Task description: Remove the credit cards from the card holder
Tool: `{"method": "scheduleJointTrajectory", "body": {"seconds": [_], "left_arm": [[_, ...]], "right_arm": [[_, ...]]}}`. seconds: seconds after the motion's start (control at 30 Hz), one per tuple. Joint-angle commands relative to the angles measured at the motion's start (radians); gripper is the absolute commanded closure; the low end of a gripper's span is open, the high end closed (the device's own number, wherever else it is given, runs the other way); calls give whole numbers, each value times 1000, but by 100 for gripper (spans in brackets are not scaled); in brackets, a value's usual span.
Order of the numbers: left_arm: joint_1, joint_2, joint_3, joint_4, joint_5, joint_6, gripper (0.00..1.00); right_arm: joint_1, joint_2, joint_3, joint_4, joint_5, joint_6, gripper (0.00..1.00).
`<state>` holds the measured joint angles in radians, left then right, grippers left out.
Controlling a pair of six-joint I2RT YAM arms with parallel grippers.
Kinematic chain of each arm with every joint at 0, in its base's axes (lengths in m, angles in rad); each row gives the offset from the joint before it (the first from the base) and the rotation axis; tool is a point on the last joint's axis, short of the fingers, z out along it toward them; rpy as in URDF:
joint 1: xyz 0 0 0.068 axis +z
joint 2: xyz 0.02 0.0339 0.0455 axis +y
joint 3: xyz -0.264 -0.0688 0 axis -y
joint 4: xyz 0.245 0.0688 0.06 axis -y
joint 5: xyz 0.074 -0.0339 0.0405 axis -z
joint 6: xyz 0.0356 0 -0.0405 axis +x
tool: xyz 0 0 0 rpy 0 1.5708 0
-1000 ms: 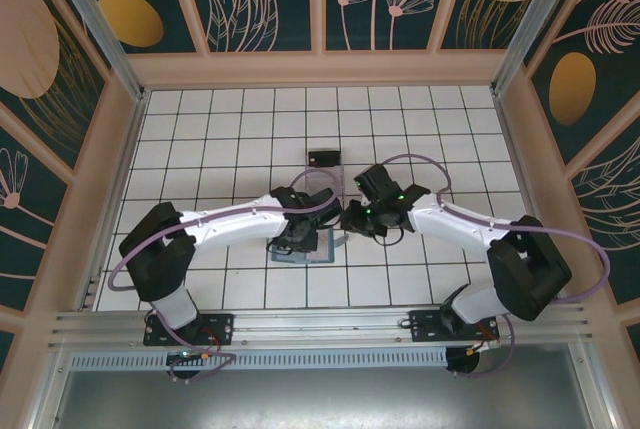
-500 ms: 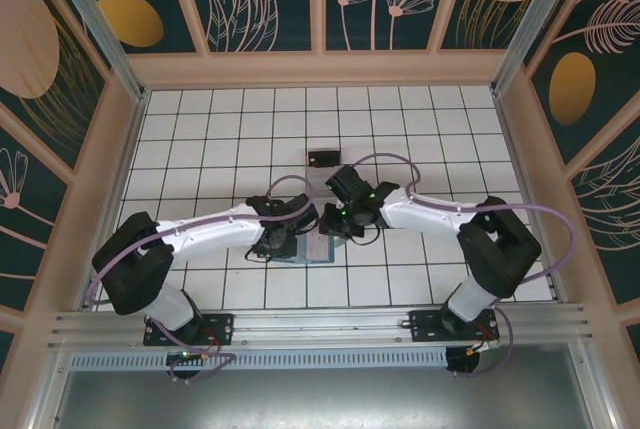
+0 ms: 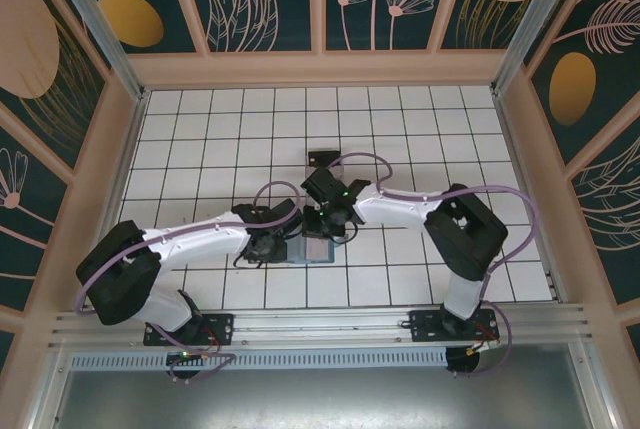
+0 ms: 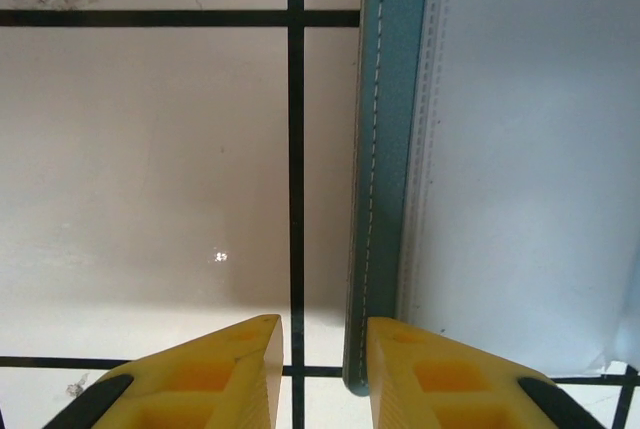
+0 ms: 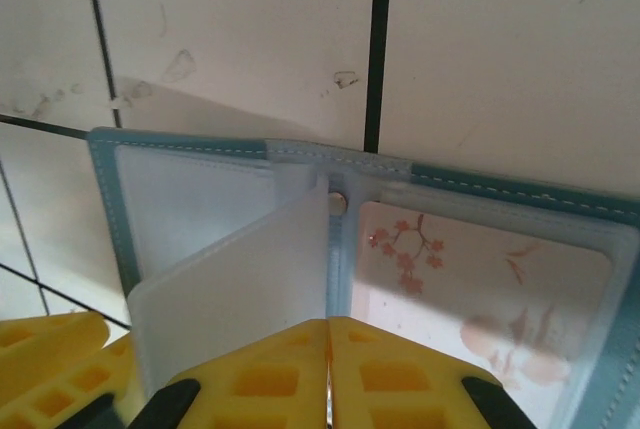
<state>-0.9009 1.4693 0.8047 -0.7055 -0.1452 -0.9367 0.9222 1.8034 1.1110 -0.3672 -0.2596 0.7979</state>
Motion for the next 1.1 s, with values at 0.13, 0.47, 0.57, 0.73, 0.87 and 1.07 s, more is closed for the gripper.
{"method": "scheduleJointTrajectory", "body": {"seconds": [0.13,0.47,0.57,0.73,0.87,1.07], "left_arm": [[15,-59,-9,-7,-11,7,70],[35,-129,13,-58,-59,5,70],[37,-132,12,-53,-53,7,70],[36,-145,7,-34,-42,7,69],[36,-148,-4,4,-14,10,70],[37,-129,-68,153,94,-6,70]], "right_arm": [[30,60,69,4,-24,18,91],[43,94,108,10,-37,18,91],[45,116,105,25,-48,19,91],[54,155,117,64,-67,24,91],[58,192,127,80,-83,23,91],[56,224,109,111,-94,24,91]]}}
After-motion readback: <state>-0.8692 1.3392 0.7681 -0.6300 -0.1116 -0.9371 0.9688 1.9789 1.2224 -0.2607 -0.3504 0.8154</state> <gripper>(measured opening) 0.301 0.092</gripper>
